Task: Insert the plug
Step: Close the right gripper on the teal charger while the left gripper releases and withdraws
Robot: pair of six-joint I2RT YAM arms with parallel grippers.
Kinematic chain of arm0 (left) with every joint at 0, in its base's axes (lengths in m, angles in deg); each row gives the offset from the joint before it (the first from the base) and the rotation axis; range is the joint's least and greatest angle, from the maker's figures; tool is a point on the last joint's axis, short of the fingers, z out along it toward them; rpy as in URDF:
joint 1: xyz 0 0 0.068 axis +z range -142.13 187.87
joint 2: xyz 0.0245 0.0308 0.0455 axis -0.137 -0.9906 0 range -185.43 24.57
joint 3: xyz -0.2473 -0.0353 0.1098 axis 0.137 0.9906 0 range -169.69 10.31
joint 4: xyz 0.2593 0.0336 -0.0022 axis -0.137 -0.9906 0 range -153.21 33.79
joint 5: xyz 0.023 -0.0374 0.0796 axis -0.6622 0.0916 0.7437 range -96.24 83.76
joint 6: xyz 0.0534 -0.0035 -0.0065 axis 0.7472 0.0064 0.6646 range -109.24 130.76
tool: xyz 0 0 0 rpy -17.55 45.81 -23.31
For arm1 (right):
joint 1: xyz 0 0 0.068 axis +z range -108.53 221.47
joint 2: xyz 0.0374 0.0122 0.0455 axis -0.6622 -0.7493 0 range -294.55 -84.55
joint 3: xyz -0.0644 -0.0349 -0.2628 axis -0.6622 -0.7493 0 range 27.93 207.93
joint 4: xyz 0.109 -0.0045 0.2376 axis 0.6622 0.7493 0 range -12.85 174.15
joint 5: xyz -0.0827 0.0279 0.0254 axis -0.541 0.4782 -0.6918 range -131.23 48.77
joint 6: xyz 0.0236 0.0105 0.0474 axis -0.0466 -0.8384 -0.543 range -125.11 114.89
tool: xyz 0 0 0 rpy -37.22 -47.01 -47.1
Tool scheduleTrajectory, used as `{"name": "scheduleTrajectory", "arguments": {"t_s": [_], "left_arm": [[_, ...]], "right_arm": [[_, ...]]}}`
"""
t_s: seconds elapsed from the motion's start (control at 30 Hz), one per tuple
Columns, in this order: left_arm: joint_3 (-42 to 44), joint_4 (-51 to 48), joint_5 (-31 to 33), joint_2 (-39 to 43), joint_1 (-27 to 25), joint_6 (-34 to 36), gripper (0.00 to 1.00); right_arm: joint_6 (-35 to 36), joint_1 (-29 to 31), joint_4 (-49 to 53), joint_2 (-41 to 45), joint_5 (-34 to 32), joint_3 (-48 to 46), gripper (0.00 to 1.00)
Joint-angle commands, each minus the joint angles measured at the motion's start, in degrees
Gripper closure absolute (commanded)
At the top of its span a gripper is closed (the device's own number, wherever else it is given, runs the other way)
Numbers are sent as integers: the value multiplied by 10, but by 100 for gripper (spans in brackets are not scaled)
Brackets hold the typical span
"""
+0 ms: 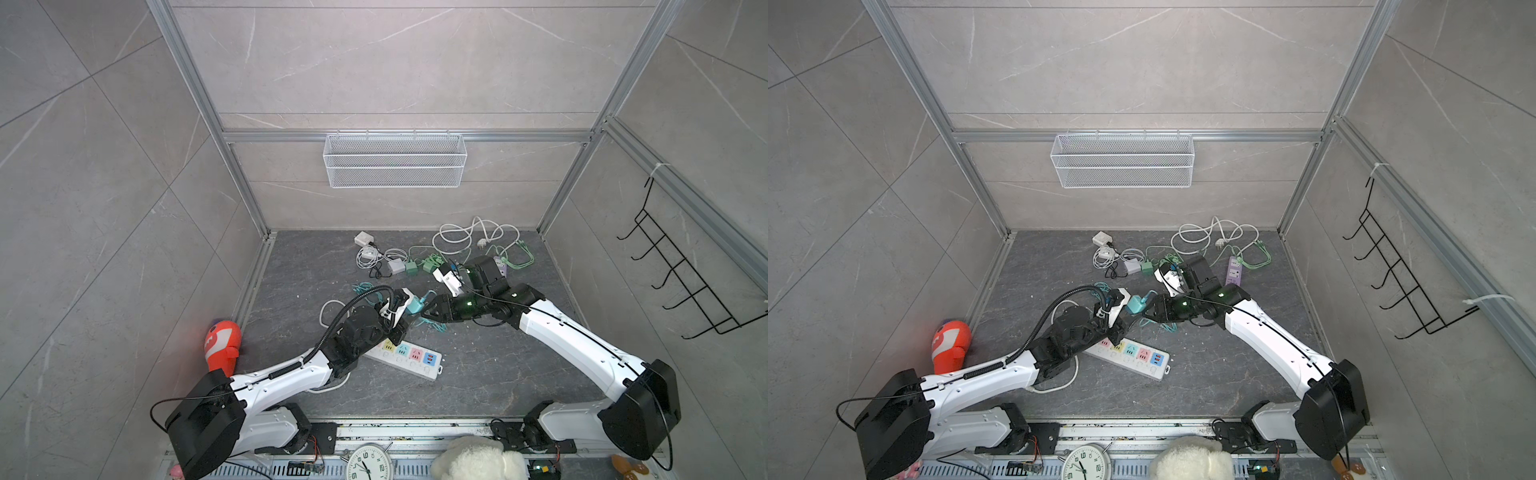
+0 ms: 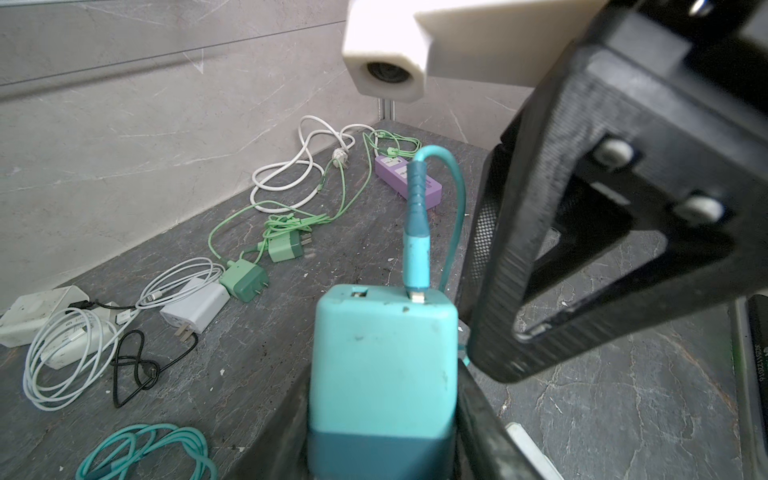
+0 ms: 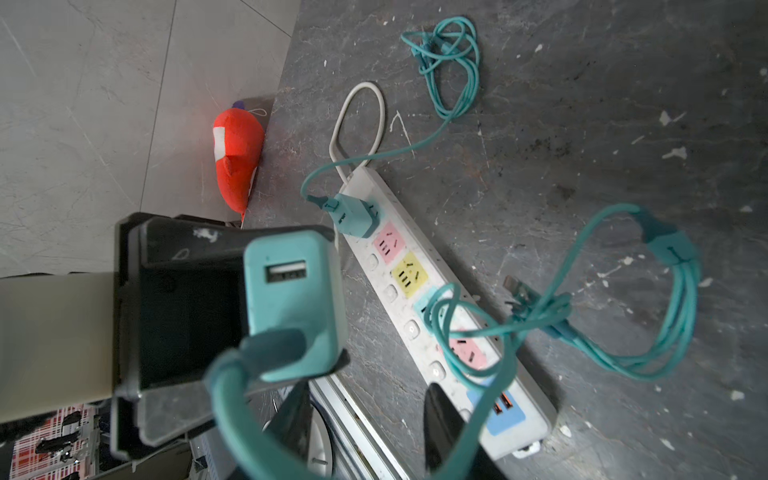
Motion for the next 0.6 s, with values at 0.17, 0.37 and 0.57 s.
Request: {"name": "scheduleTrajectory", "arguments": {"t_s": [0.17,0.37,0.57], "left_arm": [[-7,28,-5,5,-3,11,83],[-7,28,-8,6,-3,12,83],[-5,25,-4,8,-3,18,83]], "right_arm": [[-12,7,-38,-29,19,46,52],[-11,22,-42,-57,38,69,53],[3,38,-30,-70,38,77,58]]}}
